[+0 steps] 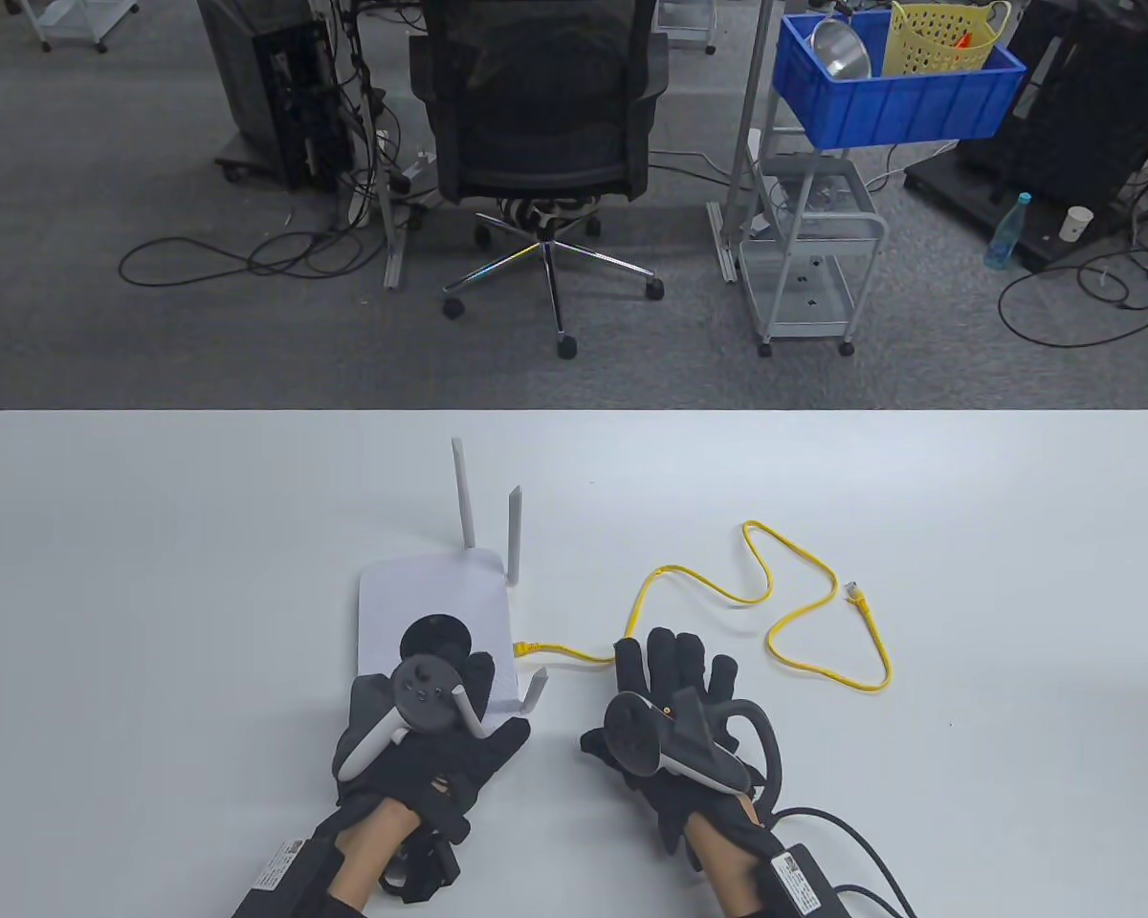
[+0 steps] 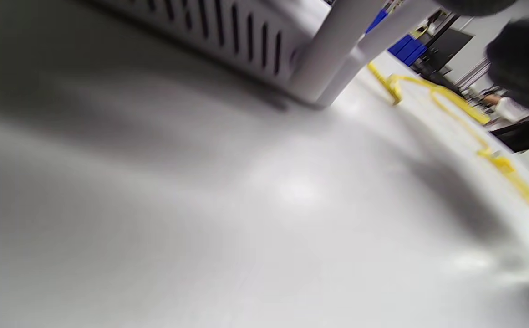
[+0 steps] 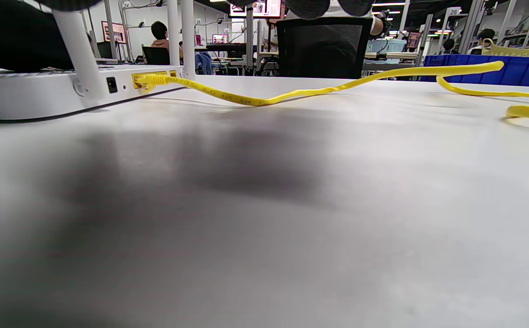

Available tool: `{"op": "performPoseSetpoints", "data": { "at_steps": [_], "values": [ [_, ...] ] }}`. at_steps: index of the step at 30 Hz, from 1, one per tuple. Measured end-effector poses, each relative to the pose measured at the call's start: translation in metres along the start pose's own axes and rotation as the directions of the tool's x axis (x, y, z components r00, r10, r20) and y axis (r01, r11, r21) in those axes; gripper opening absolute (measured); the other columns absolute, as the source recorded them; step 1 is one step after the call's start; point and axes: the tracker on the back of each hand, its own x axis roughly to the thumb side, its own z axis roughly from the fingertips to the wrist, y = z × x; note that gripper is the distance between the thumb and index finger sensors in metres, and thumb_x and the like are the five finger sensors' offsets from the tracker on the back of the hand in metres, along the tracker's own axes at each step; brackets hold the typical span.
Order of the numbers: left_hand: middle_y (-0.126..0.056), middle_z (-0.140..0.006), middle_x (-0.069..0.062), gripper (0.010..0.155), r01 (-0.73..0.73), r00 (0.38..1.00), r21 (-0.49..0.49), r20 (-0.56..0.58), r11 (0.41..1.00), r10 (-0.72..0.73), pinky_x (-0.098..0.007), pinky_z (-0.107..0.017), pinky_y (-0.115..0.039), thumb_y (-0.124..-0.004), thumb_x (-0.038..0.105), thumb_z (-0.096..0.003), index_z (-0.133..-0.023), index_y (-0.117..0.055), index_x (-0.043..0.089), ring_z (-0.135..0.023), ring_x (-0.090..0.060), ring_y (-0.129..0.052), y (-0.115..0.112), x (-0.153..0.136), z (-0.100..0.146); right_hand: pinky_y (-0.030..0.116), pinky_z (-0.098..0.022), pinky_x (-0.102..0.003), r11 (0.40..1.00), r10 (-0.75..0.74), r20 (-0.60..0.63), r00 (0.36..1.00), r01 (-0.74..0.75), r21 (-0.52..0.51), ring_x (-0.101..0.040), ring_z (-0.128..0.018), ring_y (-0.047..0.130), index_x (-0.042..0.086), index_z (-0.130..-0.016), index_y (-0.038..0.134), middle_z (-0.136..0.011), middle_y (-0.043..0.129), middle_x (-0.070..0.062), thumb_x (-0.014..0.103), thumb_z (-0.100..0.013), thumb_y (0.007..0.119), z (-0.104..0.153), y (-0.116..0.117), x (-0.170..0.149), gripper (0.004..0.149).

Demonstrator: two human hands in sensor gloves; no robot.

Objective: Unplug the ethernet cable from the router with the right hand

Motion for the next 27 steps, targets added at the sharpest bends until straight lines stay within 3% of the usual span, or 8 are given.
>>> {"op": "performPoseSetpoints", "data": {
  "at_steps": [6, 15, 19, 27],
  "values": [
    [0.008, -0.121, -0.001, 0.086, -0.002, 0.999, 0.034, -0.053, 0.999, 0.003, -0.063, -0.065, 0.016, -0.055, 0.072, -0.0479, -0.116, -0.017, 0.035, -0.107, -0.027, 0.021, -0.009, 0.0, -0.003, 0.024, -0.067, -0.08, 1.0, 0.0, -0.001, 1.0, 0.0, 0.009, -0.063, -0.104, 0.027, 0.005, -0.115, 0.016, -0.117, 0.022, -0.038, 0.064, -0.046, 0.05, 0.0, 0.0, 0.0, 0.097],
    [0.002, -0.124, -0.004, 0.074, 0.047, 0.998, 0.089, -0.044, 0.995, -0.043, -0.065, -0.065, 0.011, -0.054, 0.064, -0.0522, -0.115, -0.025, 0.038, -0.109, -0.032, 0.016, -0.008, -0.003, 0.002, 0.025, -0.067, -0.079, 1.0, 0.004, -0.002, 1.0, -0.004, 0.024, -0.063, -0.104, 0.028, 0.004, -0.115, 0.017, -0.117, 0.022, -0.039, 0.064, -0.047, 0.051, 0.0, 0.002, 0.001, 0.096],
    [0.003, -0.123, -0.009, 0.074, 0.068, 0.992, 0.167, -0.114, 0.984, -0.049, -0.066, -0.059, 0.013, -0.053, 0.064, -0.0528, -0.116, -0.027, 0.034, -0.106, -0.037, 0.018, 0.002, -0.018, 0.008, 0.025, -0.067, -0.079, 1.0, 0.0, 0.0, 1.0, 0.0, 0.023, -0.063, -0.104, 0.028, 0.003, -0.114, 0.017, -0.117, 0.022, -0.039, 0.064, -0.047, 0.051, 0.0, 0.002, 0.001, 0.097],
    [0.021, -0.114, -0.015, 0.071, -0.081, 0.951, 0.407, -0.24, 0.91, 0.193, -0.067, -0.057, 0.01, -0.05, 0.06, -0.0563, -0.116, -0.02, 0.036, -0.094, -0.043, 0.028, 0.031, -0.05, 0.027, 0.025, -0.067, -0.079, 1.0, 0.0, 0.0, 1.0, 0.0, 0.029, -0.063, -0.104, 0.029, 0.003, -0.114, 0.017, -0.117, 0.022, -0.039, 0.063, -0.047, 0.051, 0.0, 0.003, 0.002, 0.096]
  ]
}}
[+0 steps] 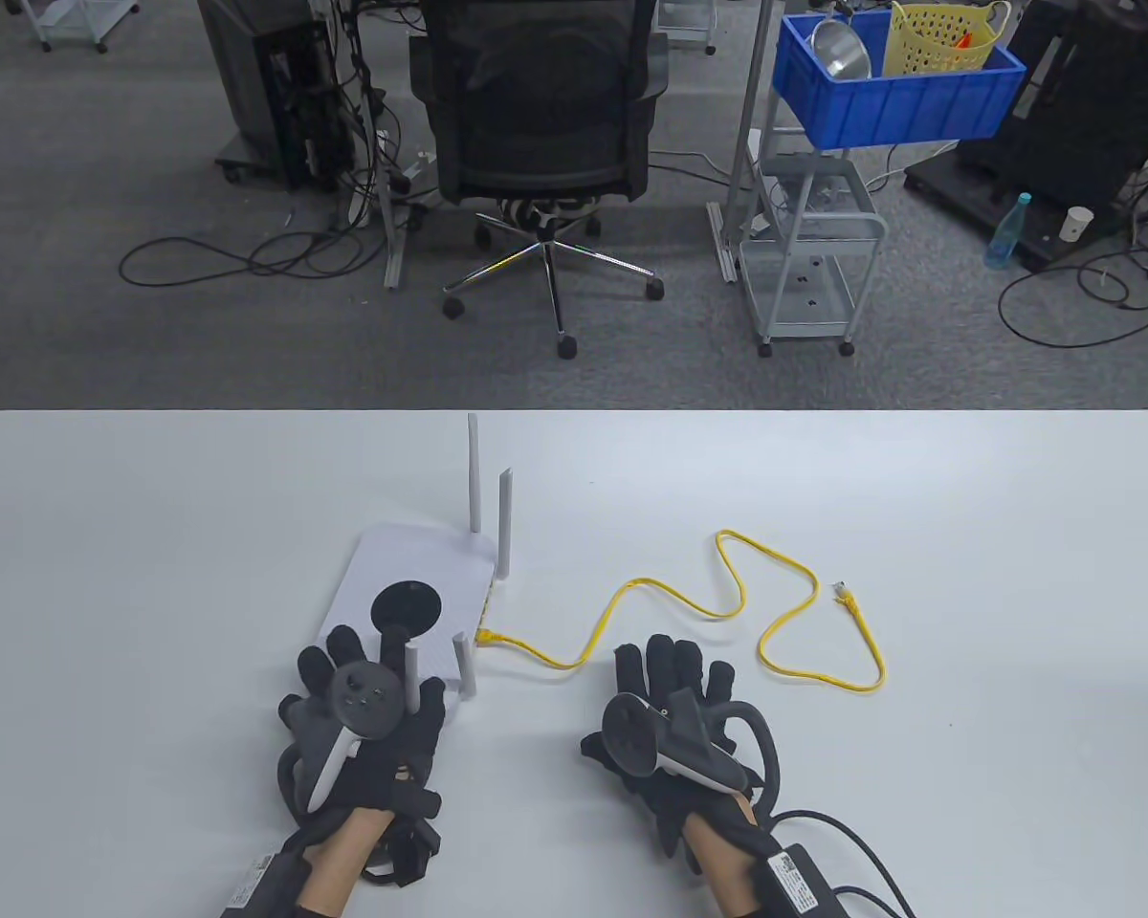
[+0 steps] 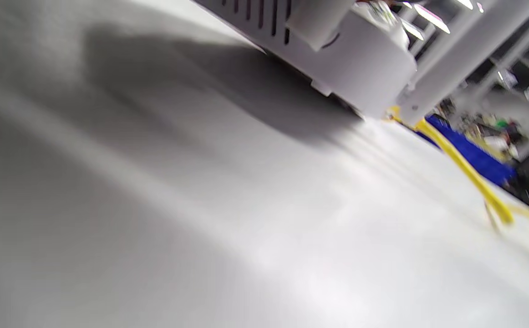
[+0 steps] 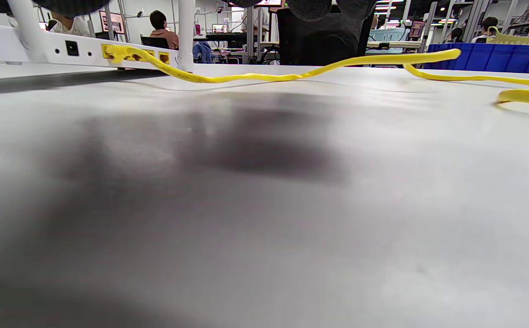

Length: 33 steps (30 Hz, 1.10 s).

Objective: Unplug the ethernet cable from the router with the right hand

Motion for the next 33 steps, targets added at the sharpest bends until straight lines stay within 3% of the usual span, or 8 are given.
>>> {"op": "performPoseSetpoints", "data": {
  "at_steps": [9, 16, 18, 19, 22, 27, 30, 33],
  "values": [
    [0.031, -0.099, -0.029, 0.072, -0.214, 0.969, 0.083, -0.107, 0.973, 0.222, -0.079, -0.058, -0.009, -0.05, 0.053, -0.0565, -0.11, -0.005, 0.034, -0.087, -0.061, 0.022, 0.017, -0.018, 0.002, 0.025, -0.067, -0.079, 1.0, -0.002, 0.002, 1.0, 0.002, 0.001, -0.063, -0.104, 0.029, 0.003, -0.114, 0.017, -0.117, 0.022, -0.039, 0.063, -0.048, 0.051, 0.0, 0.001, 0.0, 0.096],
    [0.028, -0.088, -0.047, 0.078, -0.345, 0.925, 0.094, -0.136, 0.934, 0.356, -0.08, -0.063, -0.036, -0.05, 0.05, -0.0589, -0.101, 0.013, 0.03, -0.088, -0.073, 0.001, 0.021, -0.024, 0.004, 0.025, -0.067, -0.079, 1.0, -0.005, 0.004, 1.0, 0.005, 0.001, -0.063, -0.103, 0.029, 0.003, -0.114, 0.017, -0.117, 0.022, -0.039, 0.063, -0.048, 0.051, 0.0, 0.001, 0.001, 0.096],
    [0.023, -0.088, -0.051, 0.08, -0.398, 0.903, 0.095, -0.131, 0.912, 0.408, -0.073, -0.07, -0.051, -0.05, 0.049, -0.0596, -0.098, 0.016, 0.026, -0.094, -0.072, -0.016, 0.023, -0.028, 0.004, 0.025, -0.067, -0.079, 1.0, -0.006, 0.005, 1.0, 0.006, 0.001, -0.063, -0.104, 0.029, 0.003, -0.114, 0.017, -0.117, 0.022, -0.039, 0.063, -0.047, 0.051, 0.0, 0.002, 0.001, 0.096],
    [0.019, -0.088, -0.054, 0.083, -0.424, 0.893, 0.09, -0.123, 0.901, 0.432, -0.066, -0.072, -0.061, -0.05, 0.047, -0.0606, -0.096, 0.019, 0.016, -0.099, -0.068, -0.03, 0.023, -0.029, 0.004, 0.025, -0.067, -0.079, 1.0, -0.006, 0.005, 1.0, 0.006, 0.001, -0.063, -0.104, 0.029, 0.003, -0.114, 0.017, -0.117, 0.022, -0.039, 0.063, -0.048, 0.051, 0.0, 0.002, 0.001, 0.096],
    [0.009, -0.093, -0.054, 0.087, -0.606, 0.78, 0.084, -0.133, 0.791, 0.611, -0.048, -0.071, -0.078, -0.053, 0.039, -0.0623, -0.09, 0.019, 0.0, -0.101, -0.052, -0.064, 0.024, -0.036, 0.004, 0.026, -0.067, -0.079, 1.0, -0.006, 0.005, 1.0, 0.006, 0.001, -0.063, -0.104, 0.029, 0.003, -0.114, 0.017, -0.117, 0.022, -0.039, 0.063, -0.048, 0.051, 0.0, 0.002, 0.001, 0.096],
    [-0.019, -0.108, -0.042, 0.088, -0.669, 0.72, 0.105, -0.154, 0.735, 0.677, -0.035, -0.068, -0.085, -0.061, 0.036, -0.0622, -0.093, 0.011, -0.005, -0.094, -0.034, -0.08, 0.025, -0.05, 0.001, 0.026, -0.067, -0.079, 1.0, -0.007, 0.012, 1.0, 0.007, -0.001, -0.063, -0.104, 0.03, 0.003, -0.114, 0.018, -0.117, 0.023, -0.039, 0.063, -0.048, 0.052, 0.0, 0.002, 0.002, 0.096],
    [-0.036, -0.109, -0.033, 0.088, -0.726, 0.657, 0.12, -0.169, 0.678, 0.734, -0.033, -0.068, -0.085, -0.066, 0.033, -0.062, -0.096, 0.005, -0.004, -0.093, -0.031, -0.081, 0.025, -0.058, -0.001, 0.027, -0.067, -0.079, 1.0, -0.021, 0.02, 1.0, 0.021, -0.022, -0.062, -0.104, 0.032, 0.003, -0.115, 0.019, -0.117, 0.024, -0.038, 0.063, -0.048, 0.052, 0.001, 0.0, 0.004, 0.096],
    [-0.04, -0.108, -0.031, 0.086, -0.769, 0.607, 0.127, -0.16, 0.626, 0.778, -0.035, -0.068, -0.086, -0.068, 0.032, -0.0617, -0.099, 0.001, -0.002, -0.094, -0.031, -0.082, 0.025, -0.064, -0.002, 0.029, -0.068, -0.079, 0.998, -0.018, 0.03, 0.999, 0.02, -0.057, -0.061, -0.105, 0.035, 0.004, -0.115, 0.022, -0.117, 0.028, -0.037, 0.063, -0.048, 0.052, 0.003, -0.001, 0.006, 0.094]
  ]
}}
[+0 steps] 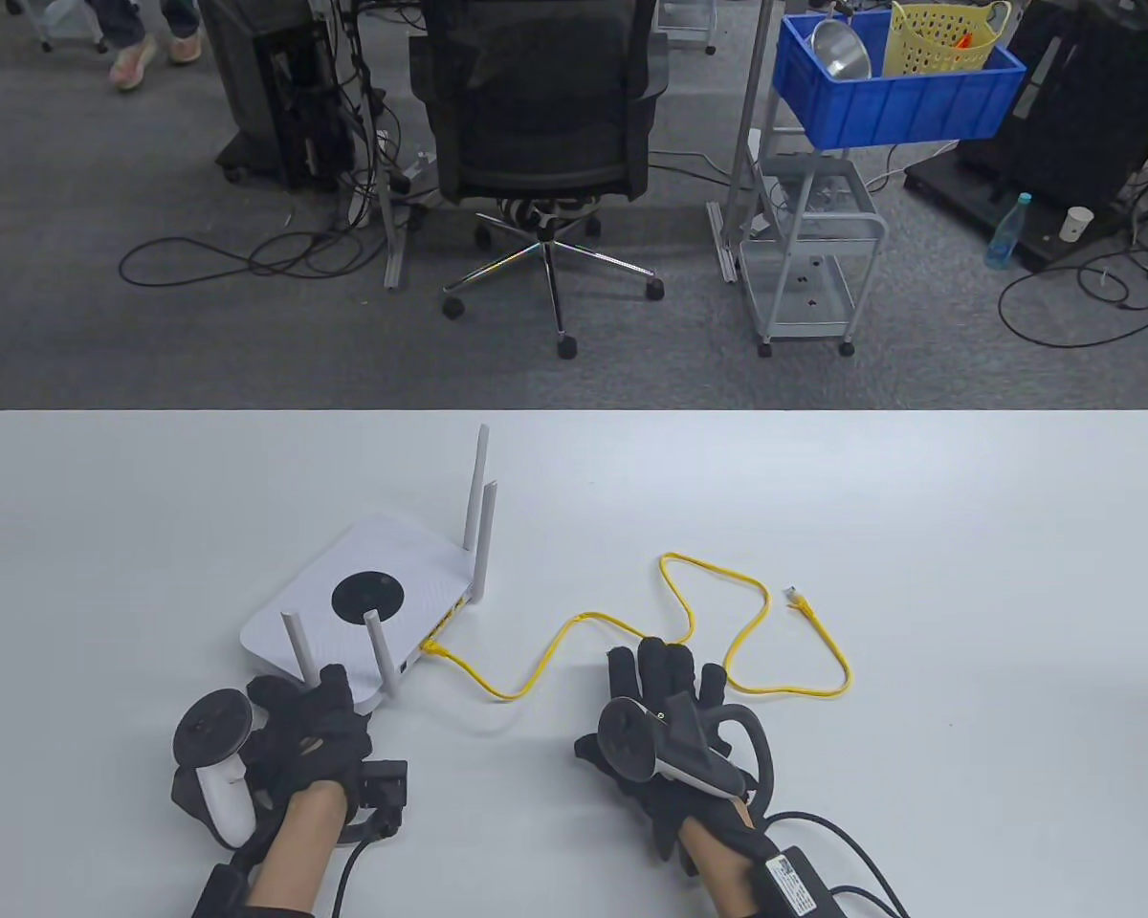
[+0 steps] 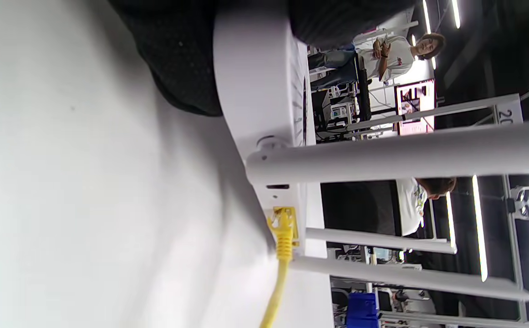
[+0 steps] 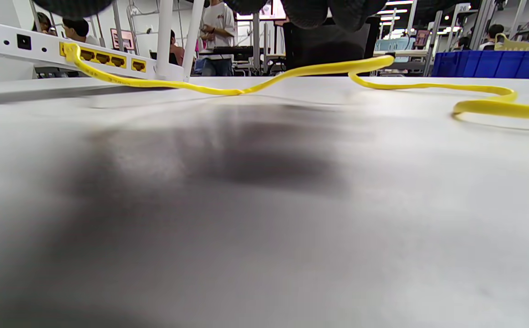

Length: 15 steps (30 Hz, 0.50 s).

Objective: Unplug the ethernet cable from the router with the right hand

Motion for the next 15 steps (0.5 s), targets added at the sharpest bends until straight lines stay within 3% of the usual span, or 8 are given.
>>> {"op": "performPoseSetpoints", "data": {
  "at_steps": [6, 12, 15],
  "values": [
    [-0.043, -0.109, -0.031, 0.082, -0.08, 0.996, -0.072, 0.033, 0.994, 0.082, -0.038, -0.068, -0.087, -0.069, 0.03, -0.0615, -0.103, -0.005, 0.001, -0.094, -0.033, -0.084, -0.006, -0.001, 0.0, 0.036, -0.069, -0.078, 0.994, -0.01, 0.034, 0.999, 0.013, -0.107, -0.056, -0.106, 0.046, 0.005, -0.115, 0.03, -0.118, 0.037, -0.033, 0.062, -0.049, 0.054, 0.004, -0.007, 0.005, 0.09],
    [-0.045, -0.108, -0.032, 0.08, -0.071, 0.989, -0.196, 0.11, 0.978, 0.094, -0.039, -0.066, -0.087, -0.069, 0.029, -0.061, -0.105, -0.008, 0.001, -0.093, -0.035, -0.085, -0.033, 0.005, 0.01, 0.045, -0.07, -0.075, 0.965, -0.118, 0.08, 0.99, 0.134, -0.227, -0.05, -0.104, 0.059, 0.007, -0.114, 0.041, -0.116, 0.05, -0.028, 0.06, -0.05, 0.055, 0.011, -0.017, 0.013, 0.084],
    [-0.046, -0.108, -0.032, 0.079, -0.087, 0.987, -0.242, 0.107, 0.966, 0.116, -0.04, -0.065, -0.088, -0.07, 0.028, -0.0608, -0.105, -0.009, 0.001, -0.092, -0.035, -0.086, -0.045, 0.005, 0.017, 0.048, -0.07, -0.073, 0.951, -0.197, 0.09, 0.976, 0.212, -0.226, -0.048, -0.102, 0.063, 0.006, -0.113, 0.043, -0.115, 0.052, -0.028, 0.06, -0.051, 0.054, 0.012, -0.02, 0.015, 0.083]
  ]
}}
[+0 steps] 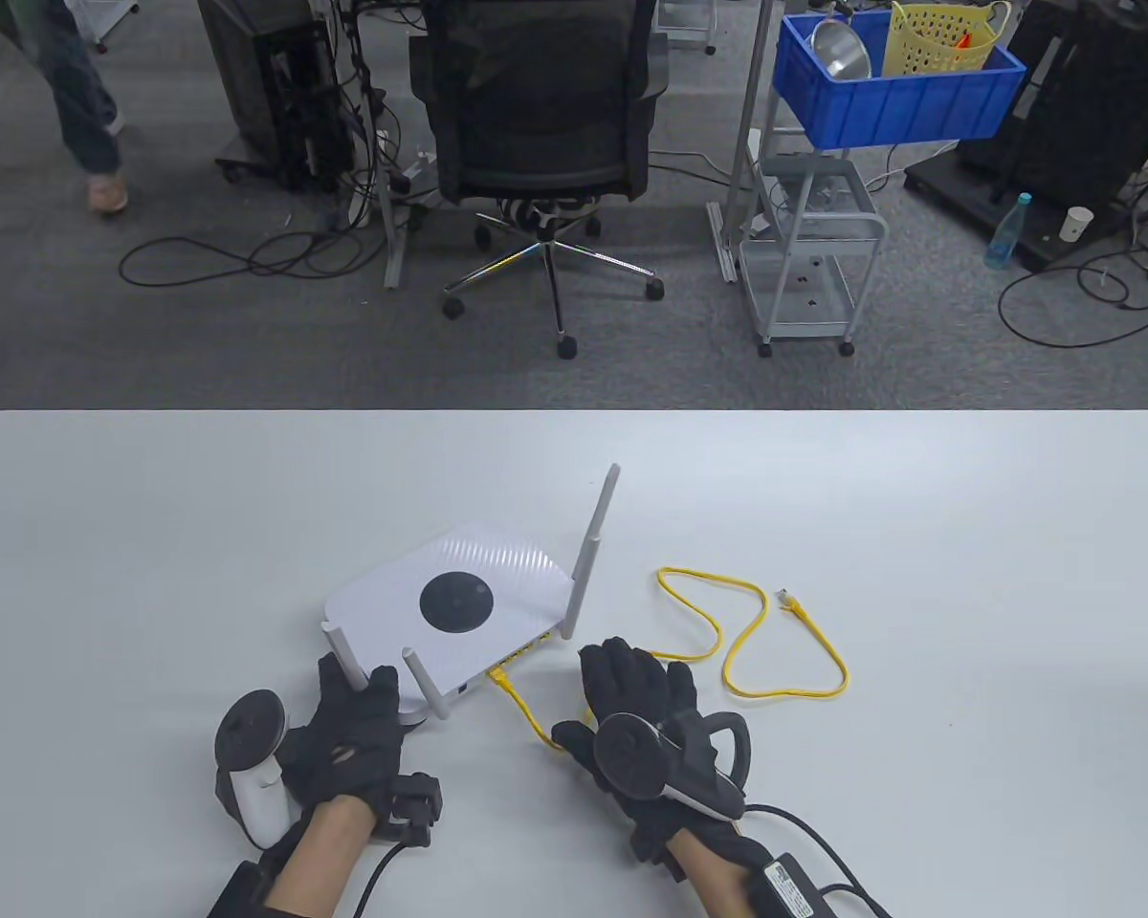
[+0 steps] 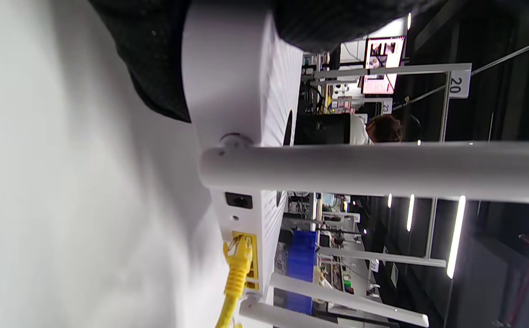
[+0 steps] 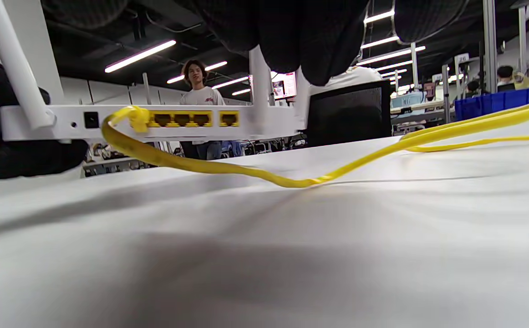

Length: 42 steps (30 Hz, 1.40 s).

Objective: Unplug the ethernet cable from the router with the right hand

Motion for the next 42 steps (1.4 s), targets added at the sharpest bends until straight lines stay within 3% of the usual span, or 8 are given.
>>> {"op": "performPoseSetpoints", "data": {
  "at_steps": [6, 10, 19, 31, 35, 42],
  "values": [
    [-0.045, -0.108, -0.033, 0.078, -0.068, 0.998, -0.077, -0.019, 0.995, 0.066, -0.04, -0.065, -0.088, -0.069, 0.028, -0.0609, -0.105, -0.01, 0.0, -0.092, -0.035, -0.086, -0.02, -0.003, 0.007, 0.064, -0.069, -0.063, 0.985, -0.161, -0.073, 0.984, 0.165, 0.054, -0.044, -0.093, 0.078, 0.002, -0.11, 0.05, -0.109, 0.061, -0.03, 0.06, -0.051, 0.053, -0.003, 0.005, -0.003, 0.083],
    [-0.045, -0.108, -0.032, 0.078, -0.066, 0.998, -0.107, 0.001, 0.992, 0.067, -0.04, -0.065, -0.088, -0.069, 0.028, -0.0609, -0.105, -0.01, 0.0, -0.092, -0.035, -0.086, -0.028, -0.003, 0.01, 0.072, -0.066, -0.056, 0.962, -0.258, -0.133, 0.957, 0.267, 0.059, -0.034, -0.085, 0.088, 0.0, -0.106, 0.055, -0.106, 0.069, -0.024, 0.059, -0.052, 0.051, -0.005, 0.008, -0.012, 0.08],
    [-0.043, -0.108, -0.033, 0.079, -0.076, 0.997, -0.125, -0.011, 0.989, 0.075, -0.041, -0.066, -0.087, -0.068, 0.028, -0.0611, -0.104, -0.008, 0.0, -0.092, -0.036, -0.085, -0.037, -0.008, 0.012, 0.083, -0.056, -0.046, 0.834, -0.524, -0.311, 0.793, 0.552, 0.002, -0.018, -0.061, 0.1, -0.001, -0.099, 0.063, -0.087, 0.088, -0.013, 0.058, -0.054, 0.049, -0.007, 0.012, -0.032, 0.076],
    [-0.041, -0.108, -0.033, 0.079, -0.094, 0.995, -0.122, 0.003, 0.988, 0.095, -0.04, -0.066, -0.087, -0.068, 0.028, -0.0613, -0.103, -0.007, -0.001, -0.093, -0.036, -0.084, -0.044, -0.009, 0.014, 0.085, -0.052, -0.044, 0.835, -0.501, -0.439, 0.746, 0.55, -0.019, -0.016, -0.053, 0.101, 0.0, -0.099, 0.063, -0.08, 0.092, -0.013, 0.058, -0.055, 0.051, -0.004, 0.013, -0.032, 0.073],
    [-0.041, -0.108, -0.033, 0.079, -0.097, 0.995, -0.151, 0.012, 0.984, 0.1, -0.04, -0.066, -0.088, -0.068, 0.028, -0.0611, -0.103, -0.007, -0.001, -0.093, -0.035, -0.084, -0.048, -0.01, 0.015, 0.085, -0.053, -0.044, 0.755, -0.571, -0.464, 0.678, 0.655, 0.028, -0.015, -0.054, 0.1, 0.006, -0.1, 0.062, -0.08, 0.092, -0.011, 0.059, -0.055, 0.05, -0.006, 0.02, -0.034, 0.07],
    [-0.04, -0.108, -0.032, 0.08, -0.075, 0.996, -0.2, 0.034, 0.977, 0.083, -0.039, -0.067, -0.088, -0.067, 0.028, -0.061, -0.103, -0.006, -0.001, -0.093, -0.035, -0.084, -0.059, -0.009, 0.018, 0.085, -0.052, -0.043, 0.682, -0.637, -0.516, 0.573, 0.731, -0.029, -0.011, -0.045, 0.099, 0.008, -0.094, 0.07, -0.071, 0.095, -0.004, 0.053, -0.058, 0.058, -0.004, 0.022, -0.042, 0.059]
  ]
}}
